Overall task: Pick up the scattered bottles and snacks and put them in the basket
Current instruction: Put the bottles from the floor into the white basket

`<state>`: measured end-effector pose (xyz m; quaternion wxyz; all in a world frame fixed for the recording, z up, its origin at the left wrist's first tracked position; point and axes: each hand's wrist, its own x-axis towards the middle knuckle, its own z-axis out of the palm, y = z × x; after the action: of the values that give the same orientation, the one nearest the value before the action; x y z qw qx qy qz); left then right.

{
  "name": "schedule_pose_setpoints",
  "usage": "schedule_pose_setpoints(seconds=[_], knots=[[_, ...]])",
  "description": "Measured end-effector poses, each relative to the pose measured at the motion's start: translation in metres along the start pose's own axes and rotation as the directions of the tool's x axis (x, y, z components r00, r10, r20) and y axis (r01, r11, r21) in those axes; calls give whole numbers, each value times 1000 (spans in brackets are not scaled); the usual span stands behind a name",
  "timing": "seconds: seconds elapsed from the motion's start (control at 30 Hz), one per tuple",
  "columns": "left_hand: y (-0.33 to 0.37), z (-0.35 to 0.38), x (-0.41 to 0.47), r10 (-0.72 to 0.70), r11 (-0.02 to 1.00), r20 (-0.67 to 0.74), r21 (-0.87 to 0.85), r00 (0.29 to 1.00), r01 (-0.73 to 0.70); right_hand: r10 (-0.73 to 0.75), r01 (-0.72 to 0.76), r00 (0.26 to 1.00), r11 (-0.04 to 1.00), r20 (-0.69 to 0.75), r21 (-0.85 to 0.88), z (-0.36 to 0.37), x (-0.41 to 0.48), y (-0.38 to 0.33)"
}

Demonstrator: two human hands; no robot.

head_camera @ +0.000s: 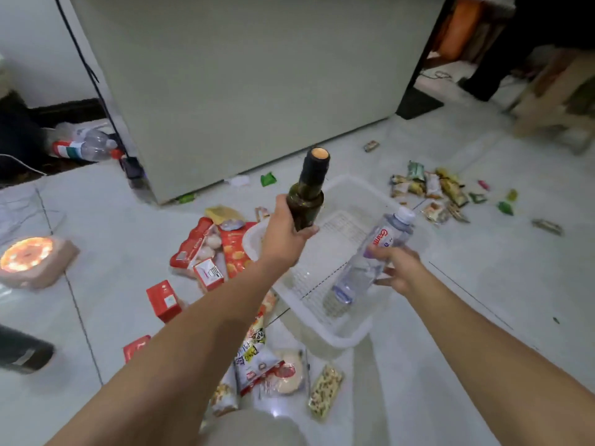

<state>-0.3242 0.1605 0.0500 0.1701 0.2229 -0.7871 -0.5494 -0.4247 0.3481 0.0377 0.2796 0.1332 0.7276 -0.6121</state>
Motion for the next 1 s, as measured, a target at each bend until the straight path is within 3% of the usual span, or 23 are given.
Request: schedule_pose_setpoints(seconds=[0.17, 0.33, 0.43, 0.77, 1.0], knots=[[-20, 43, 11, -71, 973, 202, 228, 977, 24, 122, -124, 991, 992, 54, 33, 3, 24, 29], [-53, 58, 31, -201, 915, 254, 393, 946, 89, 213, -226, 973, 959, 94, 172, 15, 50, 60], [-71, 68, 45, -240, 862, 266, 501, 934, 79, 274, -283, 959, 946, 74, 161, 18, 65, 71], [-122, 102, 55, -388, 685, 424, 727, 818, -52, 584, -580, 810, 782, 56, 228, 18, 91, 88], [-135, 119, 52, -405, 638, 465, 761, 787, -121, 650, -650, 759, 760, -35, 4, 24, 111, 84]])
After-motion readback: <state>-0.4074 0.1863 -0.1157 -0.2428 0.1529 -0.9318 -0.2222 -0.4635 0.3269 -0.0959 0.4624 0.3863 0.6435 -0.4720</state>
